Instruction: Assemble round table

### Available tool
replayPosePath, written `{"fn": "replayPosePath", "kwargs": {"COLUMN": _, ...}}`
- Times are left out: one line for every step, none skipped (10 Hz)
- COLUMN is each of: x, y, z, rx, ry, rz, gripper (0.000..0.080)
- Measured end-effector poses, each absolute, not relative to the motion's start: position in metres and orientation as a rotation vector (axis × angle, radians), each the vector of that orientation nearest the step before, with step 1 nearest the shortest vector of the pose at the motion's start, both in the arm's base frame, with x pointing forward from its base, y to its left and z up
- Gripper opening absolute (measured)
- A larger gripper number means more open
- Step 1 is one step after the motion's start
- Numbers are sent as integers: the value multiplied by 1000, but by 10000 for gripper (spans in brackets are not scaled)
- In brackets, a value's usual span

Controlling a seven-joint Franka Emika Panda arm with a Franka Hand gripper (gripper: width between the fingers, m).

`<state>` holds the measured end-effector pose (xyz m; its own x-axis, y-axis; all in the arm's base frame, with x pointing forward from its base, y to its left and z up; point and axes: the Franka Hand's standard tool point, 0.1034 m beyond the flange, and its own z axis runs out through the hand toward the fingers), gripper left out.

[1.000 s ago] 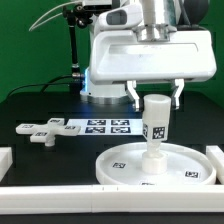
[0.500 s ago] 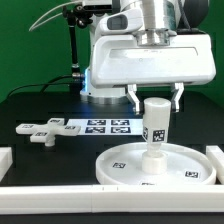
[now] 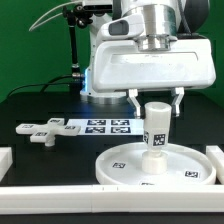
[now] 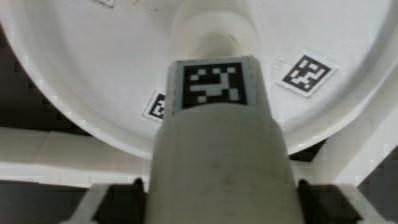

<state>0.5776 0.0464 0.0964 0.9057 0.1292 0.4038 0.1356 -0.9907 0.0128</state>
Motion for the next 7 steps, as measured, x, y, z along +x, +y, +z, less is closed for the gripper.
{"fn": "replayPosePath", "kwargs": {"x": 577, "y": 47, "z": 95, "rx": -3052, "ry": -213, "rz": -641, "gripper": 410}}
{"fn": "replayPosePath", "kwargs": {"x": 576, "y": 47, "z": 92, "rx": -3053, "ry": -213, "rz": -635, "gripper": 410}}
{"fn": "replayPosePath", "kwargs": {"x": 575, "y": 48, "z": 90, "rx": -3054, "ry": -216, "rz": -628, "gripper": 410}}
{"fn": "replayPosePath", "kwargs": {"x": 574, "y": 48, "z": 87, "rx": -3055, "ry": -217, "rz": -622, "gripper": 410}}
{"fn": "replayPosePath", "kwargs": {"x": 574, "y": 48, "z": 87, "rx": -3055, "ry": -217, "rz": -624, "gripper": 410}}
{"fn": "replayPosePath", "kwargs": {"x": 575, "y": 48, "z": 87, "rx": -3054, "ry": -218, "rz": -638, "gripper": 410}}
{"fn": "replayPosePath", "kwargs": {"x": 576, "y": 47, "z": 87, "rx": -3052, "ry": -217, "rz": -657, "gripper": 410}}
